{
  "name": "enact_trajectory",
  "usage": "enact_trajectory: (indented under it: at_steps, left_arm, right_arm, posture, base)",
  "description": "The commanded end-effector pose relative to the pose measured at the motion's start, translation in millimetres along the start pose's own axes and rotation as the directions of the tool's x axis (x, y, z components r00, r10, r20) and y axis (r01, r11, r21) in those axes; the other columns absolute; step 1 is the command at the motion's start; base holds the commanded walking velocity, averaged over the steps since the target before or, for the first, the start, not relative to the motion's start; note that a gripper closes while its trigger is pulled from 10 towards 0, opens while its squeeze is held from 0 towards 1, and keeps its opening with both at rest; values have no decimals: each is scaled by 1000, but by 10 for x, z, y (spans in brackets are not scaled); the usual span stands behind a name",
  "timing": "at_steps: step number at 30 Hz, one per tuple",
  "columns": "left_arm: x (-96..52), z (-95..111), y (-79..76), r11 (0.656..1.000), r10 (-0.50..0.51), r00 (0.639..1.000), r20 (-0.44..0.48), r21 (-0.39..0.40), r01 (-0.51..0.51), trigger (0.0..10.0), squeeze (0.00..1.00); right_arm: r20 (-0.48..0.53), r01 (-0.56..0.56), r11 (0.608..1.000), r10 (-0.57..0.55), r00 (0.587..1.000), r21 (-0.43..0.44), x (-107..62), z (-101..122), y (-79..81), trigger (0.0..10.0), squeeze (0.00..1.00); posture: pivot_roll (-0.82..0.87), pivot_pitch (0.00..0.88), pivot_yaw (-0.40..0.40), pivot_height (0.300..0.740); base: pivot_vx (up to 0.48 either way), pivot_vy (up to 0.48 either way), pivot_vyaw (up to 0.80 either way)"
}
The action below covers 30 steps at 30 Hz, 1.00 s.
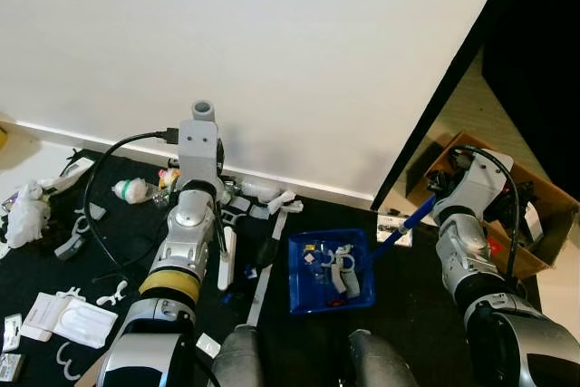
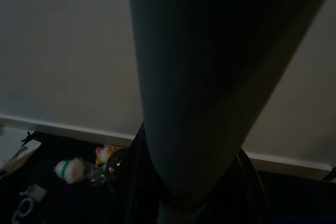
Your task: Sweep floor
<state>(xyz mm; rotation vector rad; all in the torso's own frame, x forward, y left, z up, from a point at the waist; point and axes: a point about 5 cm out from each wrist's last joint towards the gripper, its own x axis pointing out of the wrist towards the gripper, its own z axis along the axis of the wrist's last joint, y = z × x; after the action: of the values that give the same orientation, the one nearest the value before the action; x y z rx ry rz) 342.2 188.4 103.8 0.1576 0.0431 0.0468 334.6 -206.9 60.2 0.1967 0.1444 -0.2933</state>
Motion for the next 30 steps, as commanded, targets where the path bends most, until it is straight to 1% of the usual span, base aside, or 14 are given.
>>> enact_trajectory:
  at_steps: [1,3,8,11,14,16,17,18,19,22,25,27,30]
  left_arm:
    - [-16,-46,24,1000,9,1000,-30,-17,-9,10000,0]
    - [-29,-60,-3,1000,2,999,-34,-22,-3,10000,0]
    - [-38,-63,-18,1000,-5,999,-39,-26,4,10000,0]
    - [-35,-35,-5,999,-6,1000,-15,-35,6,10000,0]
    - [4,52,52,1000,-5,1000,28,-16,6,10000,0]
    - [36,138,79,1000,-13,998,65,-10,14,10000,0]
    - [36,138,79,1000,-13,998,65,-10,14,10000,0]
    - [47,173,88,1000,-18,996,82,-9,18,10000,0]
    - [69,243,110,1000,-23,994,108,-11,24,10000,0]
    - [87,300,136,999,-27,992,126,-14,29,10000,0]
    - [94,321,153,1000,-29,991,133,-7,31,10000,0]
    - [118,366,196,999,-34,989,143,3,34,10000,0]
    - [138,406,219,999,-37,988,151,10,36,10000,0]
  right_arm:
    - [15,30,999,-30,999,20,-13,-3,-63,10000,0]
    - [11,36,999,-36,999,20,-24,-22,-87,10000,0]
    - [9,39,999,-39,999,18,-30,-32,-103,10000,0]
    - [6,46,999,-46,999,13,-35,-40,-121,10000,0]
    - [2,66,998,-66,998,12,-32,-40,-156,10000,0]
    - [15,75,997,-75,997,33,-13,1,-154,10000,0]
    - [15,75,997,-75,997,33,-13,1,-154,10000,0]
    - [21,82,995,-83,996,49,-4,23,-157,10000,0]
    - [29,107,990,-110,993,90,17,65,-182,10000,0]
    - [31,129,985,-133,991,116,33,95,-197,10000,0]
    - [36,133,984,-138,990,123,40,112,-195,10000,0]
    - [52,135,981,-143,988,139,72,179,-169,10000,0]
    - [71,120,983,-131,989,136,109,259,-126,10000,0]
  posture:
    - [40,136,-20,740]
    - [39,142,-20,740]
    - [36,147,-21,740]
    - [42,163,-23,740]
    - [47,185,-19,740]
    - [56,212,-14,740]
    - [56,212,-14,740]
    - [60,223,-12,740]
    - [73,252,-6,740]
    - [77,268,-1,740]
    - [80,278,4,740]
    - [86,298,8,740]
    - [95,311,9,740]
  base:
    - [0,0,0]
    - [0,0,0]
    - [0,0,0]
    - [0,0,0]
    - [0,0,0]
    - [0,0,0]
    - [0,0,0]
    - [0,0,0]
    - [0,0,0]
    - [0,0,0]
    - [0,0,0]
    - [0,0,0]
    - [0,0,0]
